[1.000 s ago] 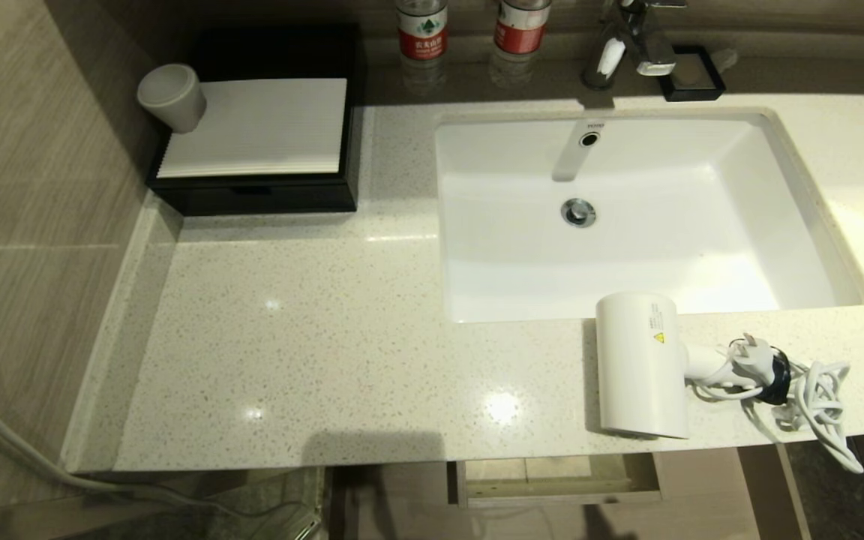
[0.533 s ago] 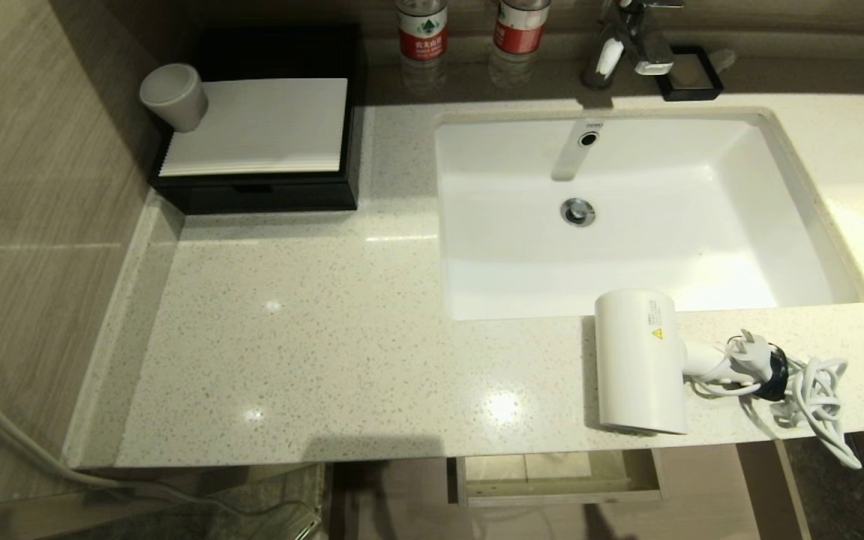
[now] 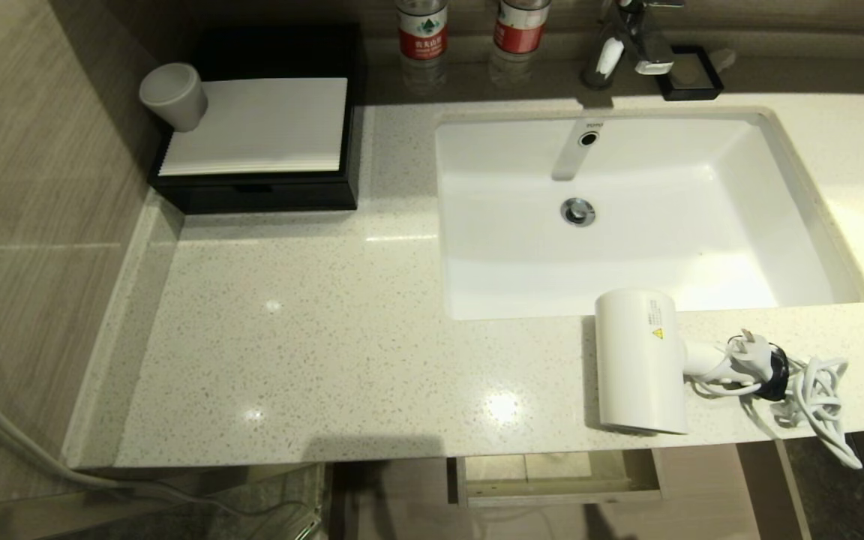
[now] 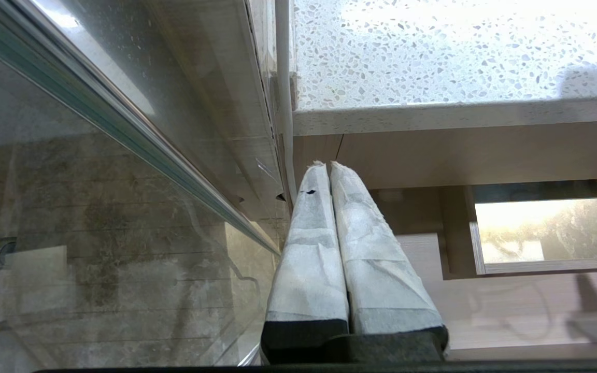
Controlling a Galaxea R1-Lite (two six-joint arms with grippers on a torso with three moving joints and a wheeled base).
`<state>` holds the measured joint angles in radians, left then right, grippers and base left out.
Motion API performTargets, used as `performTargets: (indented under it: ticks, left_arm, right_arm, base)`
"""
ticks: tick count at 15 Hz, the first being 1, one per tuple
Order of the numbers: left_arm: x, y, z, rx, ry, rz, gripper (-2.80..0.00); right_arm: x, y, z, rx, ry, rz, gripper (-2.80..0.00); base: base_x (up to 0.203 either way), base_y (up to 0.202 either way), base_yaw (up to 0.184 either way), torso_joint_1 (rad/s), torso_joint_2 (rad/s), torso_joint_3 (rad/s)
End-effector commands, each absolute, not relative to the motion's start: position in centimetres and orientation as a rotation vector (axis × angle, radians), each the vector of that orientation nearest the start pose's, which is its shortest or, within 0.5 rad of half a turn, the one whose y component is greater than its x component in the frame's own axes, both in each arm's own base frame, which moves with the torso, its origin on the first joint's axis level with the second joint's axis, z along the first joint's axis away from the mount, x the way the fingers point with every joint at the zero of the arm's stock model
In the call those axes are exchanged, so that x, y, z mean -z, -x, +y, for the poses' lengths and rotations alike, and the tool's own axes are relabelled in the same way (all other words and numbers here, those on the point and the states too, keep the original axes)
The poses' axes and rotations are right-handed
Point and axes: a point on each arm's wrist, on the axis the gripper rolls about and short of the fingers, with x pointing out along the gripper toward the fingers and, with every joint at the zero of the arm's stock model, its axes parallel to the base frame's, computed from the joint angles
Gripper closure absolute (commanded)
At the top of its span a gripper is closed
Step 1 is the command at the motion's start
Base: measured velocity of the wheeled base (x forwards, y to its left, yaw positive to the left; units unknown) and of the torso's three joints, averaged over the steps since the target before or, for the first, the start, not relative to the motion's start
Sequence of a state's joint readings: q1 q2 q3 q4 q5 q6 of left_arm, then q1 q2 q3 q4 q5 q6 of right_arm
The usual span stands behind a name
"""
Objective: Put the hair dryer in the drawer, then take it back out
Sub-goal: Pick up the hairdryer
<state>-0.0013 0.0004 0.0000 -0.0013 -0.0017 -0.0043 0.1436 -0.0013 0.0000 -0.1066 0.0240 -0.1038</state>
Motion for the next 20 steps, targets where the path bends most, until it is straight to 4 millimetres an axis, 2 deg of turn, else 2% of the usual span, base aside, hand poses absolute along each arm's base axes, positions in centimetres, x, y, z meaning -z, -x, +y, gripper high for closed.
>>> performTargets:
  ticks: [1,20]
  left_arm:
    - [-7.54,2.27,0.0,0.003,0.005,-0.001,0.0]
    - [-7.52,2.27,0.0,0.003,0.005,0.0,0.0]
  right_arm:
    - [-7.45,2.3,-0.28,-0.161,0.096,-0.116,0.0]
    - [-7.49,2.3,-0.3,-0.154,0.066,-0.118,0.0]
  base:
    - [0.0,0.0,0.0,0.0,0.0,0.0]
    - [0.0,0.0,0.0,-0.011,0.02,0.013]
